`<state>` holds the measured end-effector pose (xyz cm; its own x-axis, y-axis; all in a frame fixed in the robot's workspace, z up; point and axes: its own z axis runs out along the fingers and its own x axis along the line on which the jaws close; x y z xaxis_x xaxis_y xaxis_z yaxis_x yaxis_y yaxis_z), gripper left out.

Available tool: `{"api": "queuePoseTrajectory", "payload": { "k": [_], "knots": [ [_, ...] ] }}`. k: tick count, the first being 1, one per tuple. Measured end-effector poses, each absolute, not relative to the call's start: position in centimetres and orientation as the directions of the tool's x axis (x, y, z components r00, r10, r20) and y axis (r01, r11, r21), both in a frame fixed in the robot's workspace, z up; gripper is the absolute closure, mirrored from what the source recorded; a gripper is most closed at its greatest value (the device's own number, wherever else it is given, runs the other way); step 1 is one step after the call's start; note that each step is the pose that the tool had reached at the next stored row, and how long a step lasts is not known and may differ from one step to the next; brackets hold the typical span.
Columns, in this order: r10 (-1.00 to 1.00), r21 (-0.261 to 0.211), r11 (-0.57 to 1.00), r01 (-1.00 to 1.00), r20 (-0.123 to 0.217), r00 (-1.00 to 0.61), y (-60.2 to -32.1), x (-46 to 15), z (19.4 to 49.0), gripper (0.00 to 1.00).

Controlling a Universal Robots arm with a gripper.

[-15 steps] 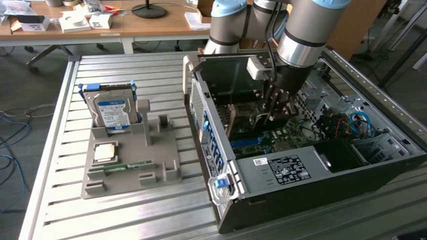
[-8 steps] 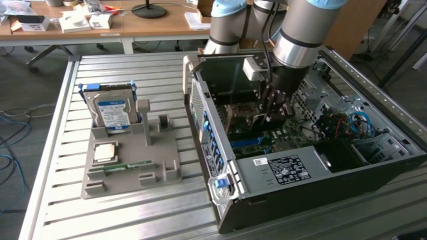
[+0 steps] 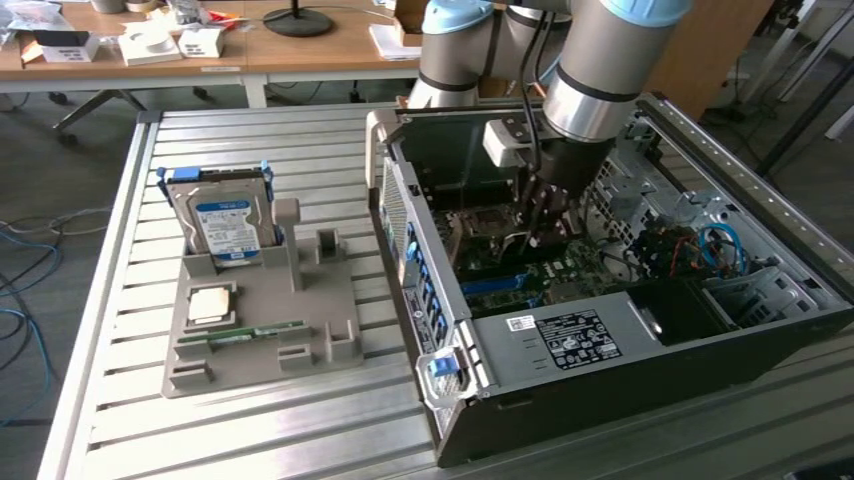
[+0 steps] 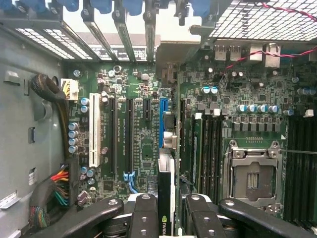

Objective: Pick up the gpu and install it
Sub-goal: 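Insert the gpu into the slot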

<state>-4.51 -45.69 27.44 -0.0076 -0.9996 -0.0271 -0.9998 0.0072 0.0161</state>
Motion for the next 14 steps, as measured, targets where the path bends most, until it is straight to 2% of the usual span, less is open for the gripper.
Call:
{"api": "queuePoseTrajectory", "payload": {
  "k": [14],
  "knots": [
    [-1.000,0.016,0.007,-1.000,-0.027,-0.008,-46.06,-4.93,27.41,0.74]
  ]
}}
